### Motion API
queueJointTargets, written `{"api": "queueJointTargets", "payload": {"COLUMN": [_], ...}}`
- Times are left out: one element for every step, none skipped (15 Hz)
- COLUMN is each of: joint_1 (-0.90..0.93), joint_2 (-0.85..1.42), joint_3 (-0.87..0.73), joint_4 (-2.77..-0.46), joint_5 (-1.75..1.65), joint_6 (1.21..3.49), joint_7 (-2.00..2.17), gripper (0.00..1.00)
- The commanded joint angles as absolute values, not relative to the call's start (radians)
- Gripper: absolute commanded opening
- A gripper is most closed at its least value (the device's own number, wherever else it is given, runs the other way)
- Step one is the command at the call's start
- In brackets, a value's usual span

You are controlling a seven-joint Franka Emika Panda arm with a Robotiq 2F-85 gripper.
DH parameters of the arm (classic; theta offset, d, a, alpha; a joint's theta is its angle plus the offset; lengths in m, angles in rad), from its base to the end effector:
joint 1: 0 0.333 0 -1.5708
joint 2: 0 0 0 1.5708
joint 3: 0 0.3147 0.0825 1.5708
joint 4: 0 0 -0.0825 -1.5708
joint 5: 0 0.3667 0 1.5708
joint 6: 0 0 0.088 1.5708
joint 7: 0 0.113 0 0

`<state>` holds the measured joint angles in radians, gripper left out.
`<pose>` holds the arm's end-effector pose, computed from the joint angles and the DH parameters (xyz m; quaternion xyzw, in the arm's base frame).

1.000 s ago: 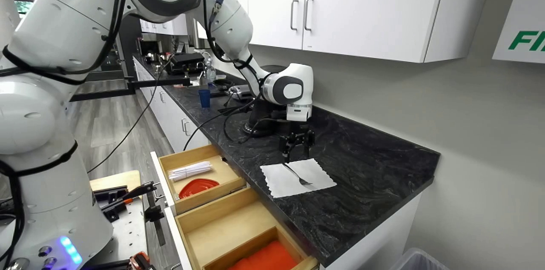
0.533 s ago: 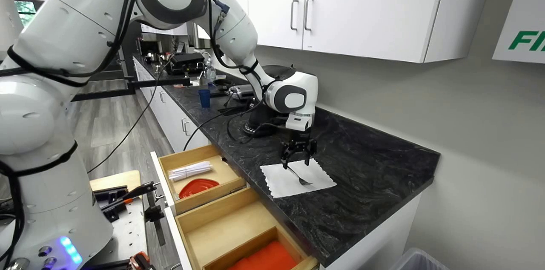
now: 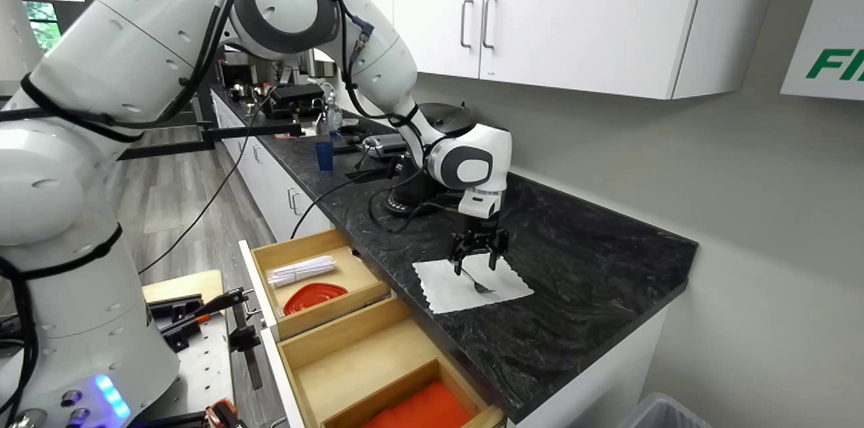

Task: Put the silver fork inside the open drawer on the right

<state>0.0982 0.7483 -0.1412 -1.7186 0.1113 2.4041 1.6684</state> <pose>0.6496 -0.0192 0.1583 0.6364 -0.7708 -0.0094 0.0277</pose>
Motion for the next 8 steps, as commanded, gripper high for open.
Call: {"api": "queueJointTargets", "payload": {"joint_1": [0.081,0.079,0.078,0.076,0.076,0.076,0.077,0.077], "joint_2": [0.796,0.804,0.811,0.815,0.82,0.822,0.824,0.823], "joint_3": [-0.136,-0.135,-0.134,-0.133,-0.133,-0.132,-0.132,-0.131], "joint_4": [-1.674,-1.665,-1.661,-1.657,-1.653,-1.651,-1.648,-1.646], "joint_5": [0.121,0.121,0.122,0.123,0.123,0.123,0.123,0.124], "joint_6": [2.433,2.436,2.439,2.443,2.445,2.445,2.445,2.444], "joint_7": [1.665,1.661,1.659,1.657,1.655,1.653,1.654,1.653], "gripper": [1.0,1.0,1.0,1.0,1.0,1.0,1.0,1.0]}}
